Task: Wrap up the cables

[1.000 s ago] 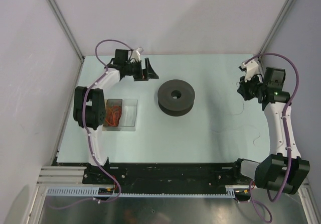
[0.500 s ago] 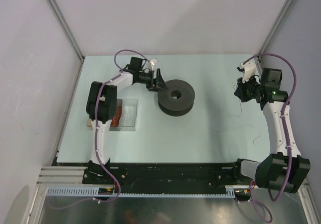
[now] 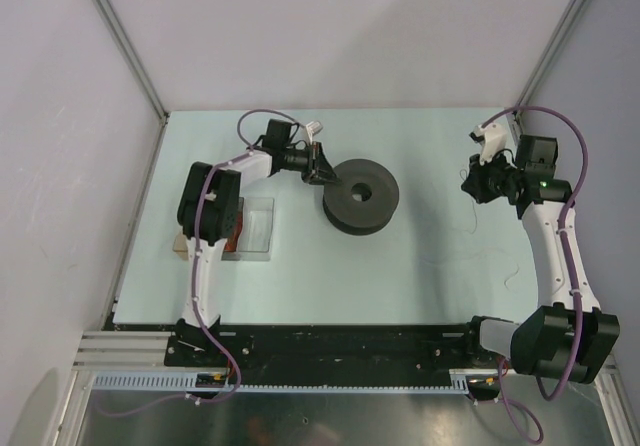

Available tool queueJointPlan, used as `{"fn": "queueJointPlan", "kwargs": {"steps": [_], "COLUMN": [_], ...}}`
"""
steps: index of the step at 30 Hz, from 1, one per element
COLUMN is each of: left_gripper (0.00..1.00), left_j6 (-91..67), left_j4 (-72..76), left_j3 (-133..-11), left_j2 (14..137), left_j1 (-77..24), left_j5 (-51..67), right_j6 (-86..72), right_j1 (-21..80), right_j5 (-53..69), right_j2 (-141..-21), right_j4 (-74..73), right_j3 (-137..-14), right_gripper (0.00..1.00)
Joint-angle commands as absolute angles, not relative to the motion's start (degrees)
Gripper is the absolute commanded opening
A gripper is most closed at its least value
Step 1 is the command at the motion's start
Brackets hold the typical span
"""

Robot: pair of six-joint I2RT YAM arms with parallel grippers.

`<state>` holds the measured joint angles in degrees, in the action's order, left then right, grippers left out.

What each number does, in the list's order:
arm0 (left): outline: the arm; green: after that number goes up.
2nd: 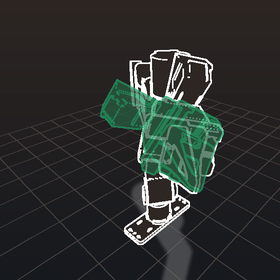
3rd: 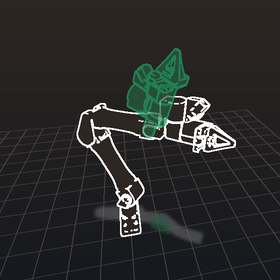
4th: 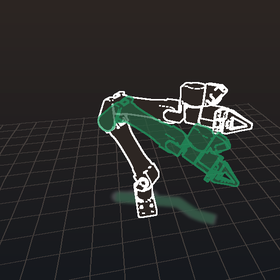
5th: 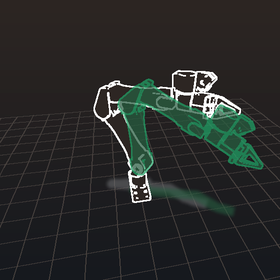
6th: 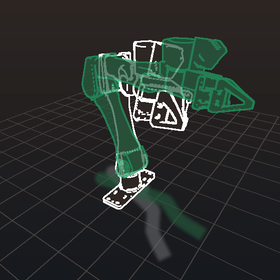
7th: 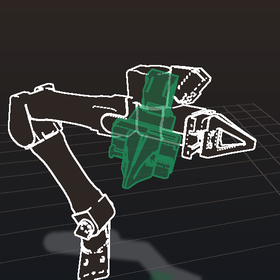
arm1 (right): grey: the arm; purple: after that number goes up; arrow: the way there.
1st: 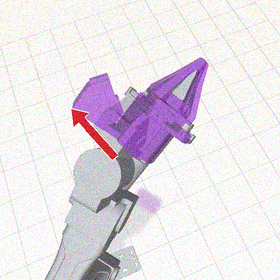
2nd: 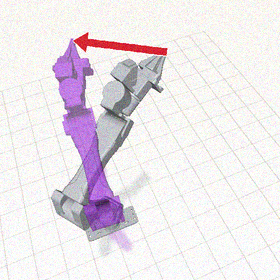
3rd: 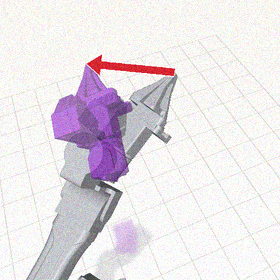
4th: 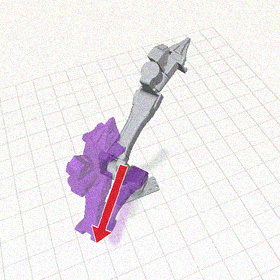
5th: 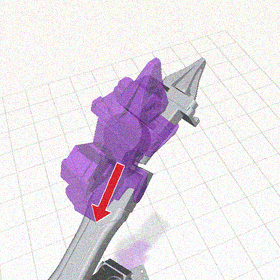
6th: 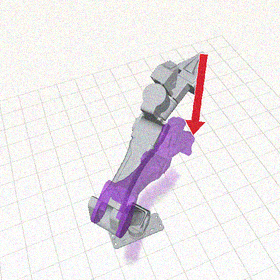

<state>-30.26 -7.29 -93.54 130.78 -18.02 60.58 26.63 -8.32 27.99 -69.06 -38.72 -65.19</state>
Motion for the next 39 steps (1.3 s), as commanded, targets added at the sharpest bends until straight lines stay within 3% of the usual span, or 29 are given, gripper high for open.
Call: {"fn": "queueJointPlan", "kwargs": {"steps": [1, 5, 12, 19, 27, 34, 37, 39], "left_gripper": [0.09, 0.01, 0.0, 0.0, 0.0, 0.05, 0.13, 0.24], "left_j6": [-29.2, -22.6, 8.0, 33.9, 43.3, 44.1, 44.7, 44.7], "left_j4": [-3.2, -5.1, -25.9, -32.2, -32.2, -32.2, -32.2, -32.2], "left_j3": [-91.0, -84.8, -78.5, -69.3, -65.7, -67.5, -67.6, -67.9], "left_j2": [122.3, 113.5, 98.6, 86.4, 81.2, 81.0, 81.0, 80.9], "left_j1": [-18.3, -18.5, -21.7, -28.9, -33.2, -34.1, -34.1, -34.1], "left_j5": [66.0, 66.5, 58.4, 46.2, 43.9, 44.1, 44.9, 44.4], "right_j6": [25.0, 30.1, 34.2, 40.6, 45.0, 46.3, 46.5, 46.7], "right_j1": [-7.8, -5.7, 1.8, 11.0, 19.0, 24.5, 26.1, 27.0], "right_j5": [31.9, 36.0, 37.3, 36.9, 37.6, 36.0, 35.0, 34.2], "right_j2": [-70.1, -70.8, -71.3, -70.7, -71.5, -73.6, -75.5, -76.6], "right_j4": [-36.9, -38.4, -37.2, -36.5, -37.2, -33.7, -31.3, -29.8], "right_j3": [-67.5, -67.6, -67.5, -67.6, -67.6, -67.6, -67.6, -67.6], "right_gripper": [0.0, 0.0, 0.0, 0.0, 0.0, 0.0, 0.0, 0.0]}}
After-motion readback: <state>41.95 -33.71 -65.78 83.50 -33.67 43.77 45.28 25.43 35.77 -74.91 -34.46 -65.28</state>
